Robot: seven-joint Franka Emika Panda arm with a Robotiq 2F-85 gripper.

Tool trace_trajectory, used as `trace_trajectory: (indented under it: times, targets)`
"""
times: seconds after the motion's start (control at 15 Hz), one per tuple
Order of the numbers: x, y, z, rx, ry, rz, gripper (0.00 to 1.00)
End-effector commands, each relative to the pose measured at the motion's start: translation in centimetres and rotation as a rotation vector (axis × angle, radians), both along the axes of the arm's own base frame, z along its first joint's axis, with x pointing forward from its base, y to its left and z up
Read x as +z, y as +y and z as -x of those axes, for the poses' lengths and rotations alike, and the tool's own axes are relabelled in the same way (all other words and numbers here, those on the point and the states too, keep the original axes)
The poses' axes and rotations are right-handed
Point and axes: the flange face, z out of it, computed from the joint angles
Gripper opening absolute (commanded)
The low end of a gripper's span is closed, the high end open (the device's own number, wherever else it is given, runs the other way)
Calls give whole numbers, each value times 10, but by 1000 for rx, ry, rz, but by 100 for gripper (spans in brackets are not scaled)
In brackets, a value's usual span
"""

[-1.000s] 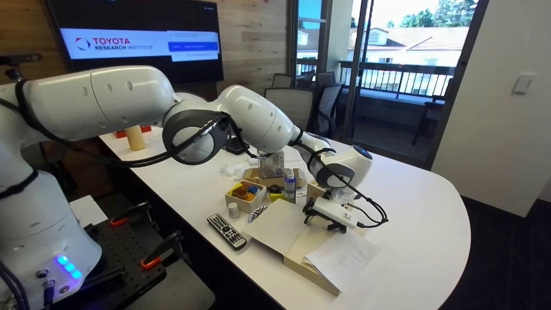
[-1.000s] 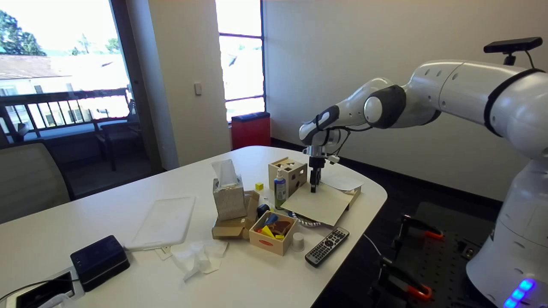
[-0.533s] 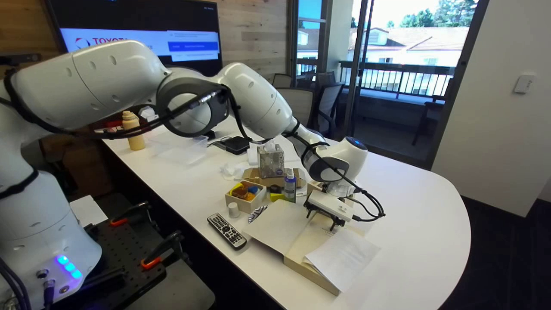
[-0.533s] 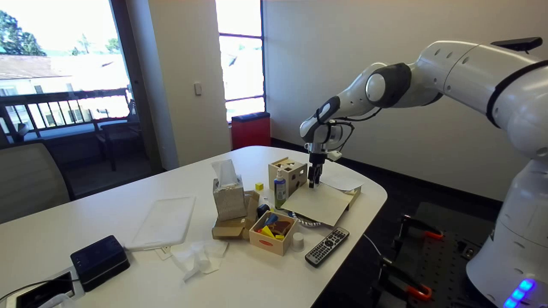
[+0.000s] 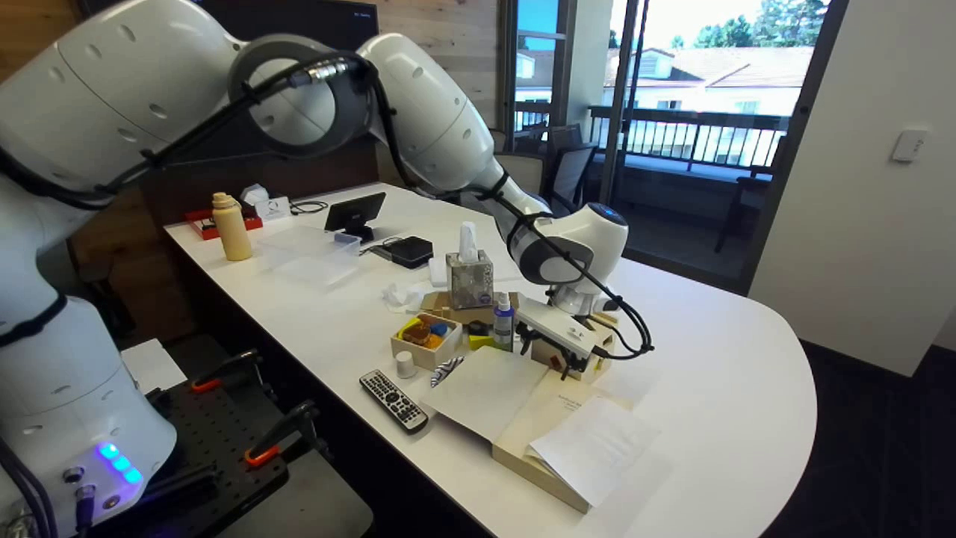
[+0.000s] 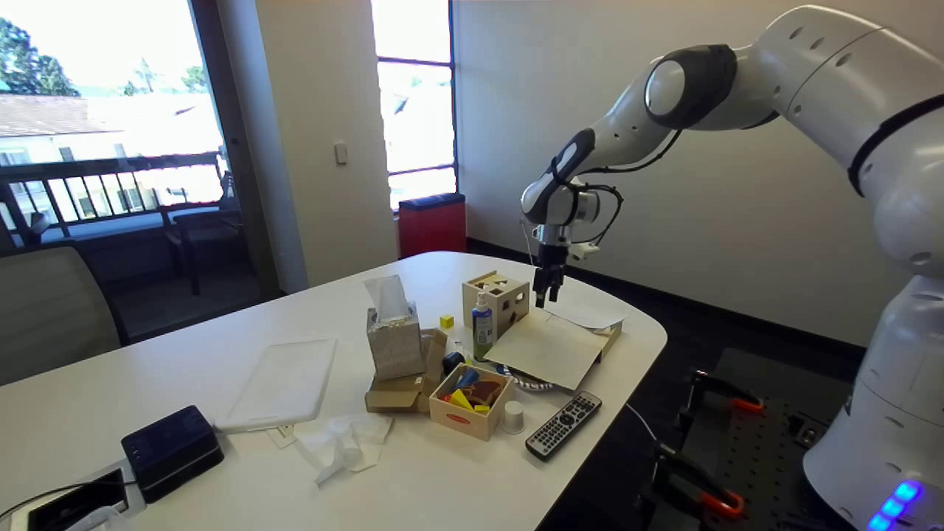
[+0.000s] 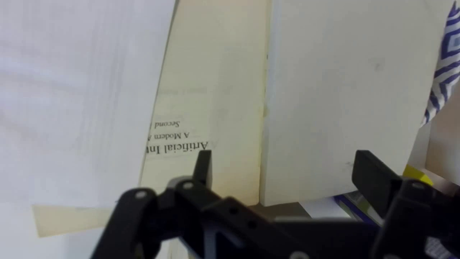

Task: Open the book

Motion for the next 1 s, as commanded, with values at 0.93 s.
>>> trace_trajectory:
  times: [0.93]
  targets:
    - [74, 42, 34, -85, 72, -22, 100]
